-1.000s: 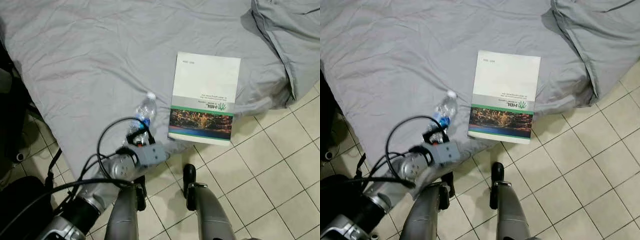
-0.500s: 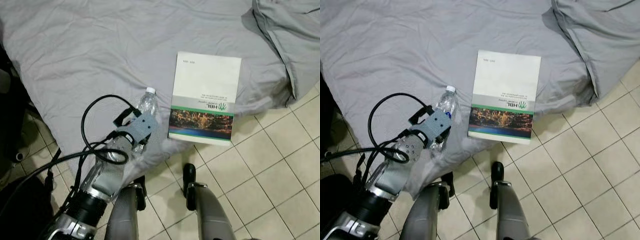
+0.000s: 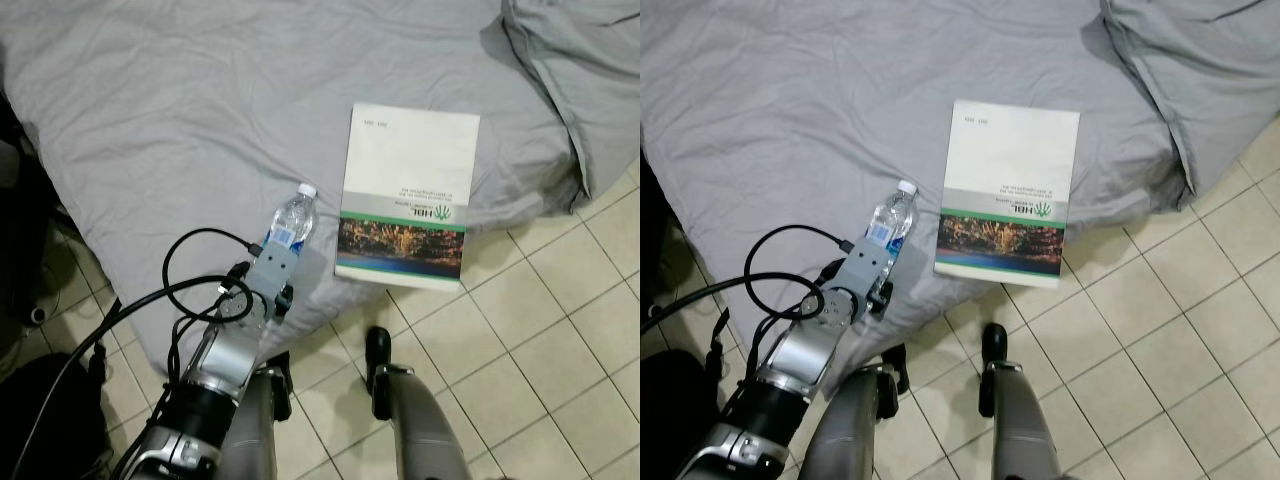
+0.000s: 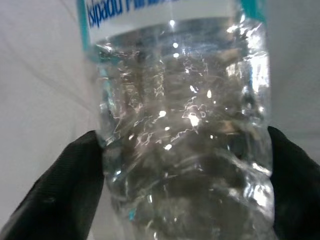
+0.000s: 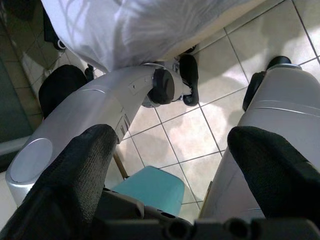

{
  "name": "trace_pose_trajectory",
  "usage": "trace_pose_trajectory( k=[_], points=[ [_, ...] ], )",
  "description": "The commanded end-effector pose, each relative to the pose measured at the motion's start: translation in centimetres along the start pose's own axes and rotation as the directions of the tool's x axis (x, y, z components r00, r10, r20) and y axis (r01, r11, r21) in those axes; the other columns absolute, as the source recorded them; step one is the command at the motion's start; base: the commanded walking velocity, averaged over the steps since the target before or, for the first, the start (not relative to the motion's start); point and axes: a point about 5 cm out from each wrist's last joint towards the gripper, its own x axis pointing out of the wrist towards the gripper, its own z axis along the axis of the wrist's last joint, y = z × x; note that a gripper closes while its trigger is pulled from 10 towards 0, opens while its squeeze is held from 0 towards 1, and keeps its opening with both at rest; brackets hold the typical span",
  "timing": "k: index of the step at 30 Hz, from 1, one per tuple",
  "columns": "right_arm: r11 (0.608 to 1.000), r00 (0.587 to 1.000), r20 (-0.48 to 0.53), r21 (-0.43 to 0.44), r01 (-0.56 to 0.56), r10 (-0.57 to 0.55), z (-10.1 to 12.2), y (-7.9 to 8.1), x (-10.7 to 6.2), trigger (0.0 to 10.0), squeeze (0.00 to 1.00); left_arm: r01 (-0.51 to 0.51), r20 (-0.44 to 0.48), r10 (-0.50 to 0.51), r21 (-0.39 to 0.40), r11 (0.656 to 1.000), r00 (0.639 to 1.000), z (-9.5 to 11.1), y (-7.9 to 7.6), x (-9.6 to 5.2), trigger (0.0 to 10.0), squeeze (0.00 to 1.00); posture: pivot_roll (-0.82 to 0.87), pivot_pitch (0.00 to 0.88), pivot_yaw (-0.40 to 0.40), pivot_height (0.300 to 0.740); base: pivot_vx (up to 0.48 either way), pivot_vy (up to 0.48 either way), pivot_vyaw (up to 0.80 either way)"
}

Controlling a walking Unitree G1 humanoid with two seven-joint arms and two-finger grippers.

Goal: Clean up the room

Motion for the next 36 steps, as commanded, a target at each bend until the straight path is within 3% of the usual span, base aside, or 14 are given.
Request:
trace_pose_trajectory(
  k=[1,10,13,14,15,21,23,27,29,34,36],
  points=[
    [0.999,0.997,-0.072,0.037,-0.015,0.018,-1.4,0.5,-0.2,10.0,0.0,0.002,-0.146,-0.002,0.006,1.0,0.989,-3.9,-0.7,0.2,0.0,0.0,-0.13,0.837,0.11,0.74,0.0,0.0,0.0],
    [0.997,0.997,-0.038,0.029,-0.069,0.07,-0.9,0.0,1.0,10.0,0.0,0.014,-0.056,-0.011,0.066,0.998,0.998,-4.2,-0.6,0.3,0.0,0.0,-0.14,0.767,0.098,0.74,0.0,0.0,0.0],
    [0.996,0.995,-0.046,-0.02,-0.091,0.09,-1.0,-0.9,1.9,10.0,0.0,0.0,-0.018,0.001,0.053,0.999,1.0,-3.9,0.0,0.3,0.0,0.0,-0.15,0.709,0.084,0.74,0.0,0.0,0.0],
    [0.988,0.995,-0.053,-0.127,-0.087,0.081,-1.4,-2.7,3.3,10.0,0.0,-0.02,0.018,0.019,0.036,0.999,1.0,-3.8,0.5,0.5,0.0,0.0,-0.14,0.666,0.08,0.74,0.0,0.0,0.0],
    [0.981,0.996,-0.051,-0.177,-0.08,0.072,-1.5,-3.4,3.9,10.0,0.0,-0.028,0.032,0.027,0.033,0.999,0.999,-3.7,0.7,0.6,0.0,0.0,-0.13,0.641,0.075,0.74,0.0,0.0,0.0],
    [0.887,0.999,0.022,-0.462,-0.014,0.027,-1.4,-6.8,7.4,10.0,0.0,-0.113,0.14,0.107,0.039,0.993,0.984,-2.5,3.4,-0.5,0.0,0.0,-0.07,0.558,0.083,0.74,0.0,0.0,0.0],
    [0.868,0.999,0.032,-0.497,-0.007,0.026,-1.5,-7.3,8.3,10.0,0.0,-0.13,0.162,0.121,0.042,0.991,0.979,-2.2,4.0,-0.8,0.0,0.0,-0.07,0.556,0.087,0.74,0.0,0.0,0.0],
    [0.828,0.99,0.137,-0.557,0.065,0.015,-1.5,-8.1,11.8,10.0,0.0,-0.164,0.214,0.147,0.065,0.984,0.966,-2.2,5.7,-2.1,0.0,0.0,0.03,0.533,0.131,0.74,0.0,0.0,0.0],
    [0.808,0.98,0.192,-0.585,0.075,0.048,-1.3,-7.6,13.5,10.0,0.0,-0.169,0.239,0.145,0.081,0.982,0.96,-2.2,6.0,-2.9,0.0,0.0,0.06,0.532,0.157,0.74,0.0,0.0,0.0],
    [0.784,0.959,0.275,-0.61,0.117,0.07,0.2,-7.2,16.8,10.0,0.0,-0.15,0.283,0.118,0.093,0.984,0.952,-2.4,5.9,-4.4,0.0,0.0,0.1,0.502,0.187,0.74,0.0,0.0,0.0],
    [0.761,0.95,0.309,-0.628,0.162,0.052,1.5,-7.4,18.2,10.0,0.0,-0.115,0.275,0.095,0.057,0.992,0.957,-3.1,5.4,-5.0,0.0,0.0,0.1,0.464,0.196,0.74,0.0,0.0,0.0]
  ],
)
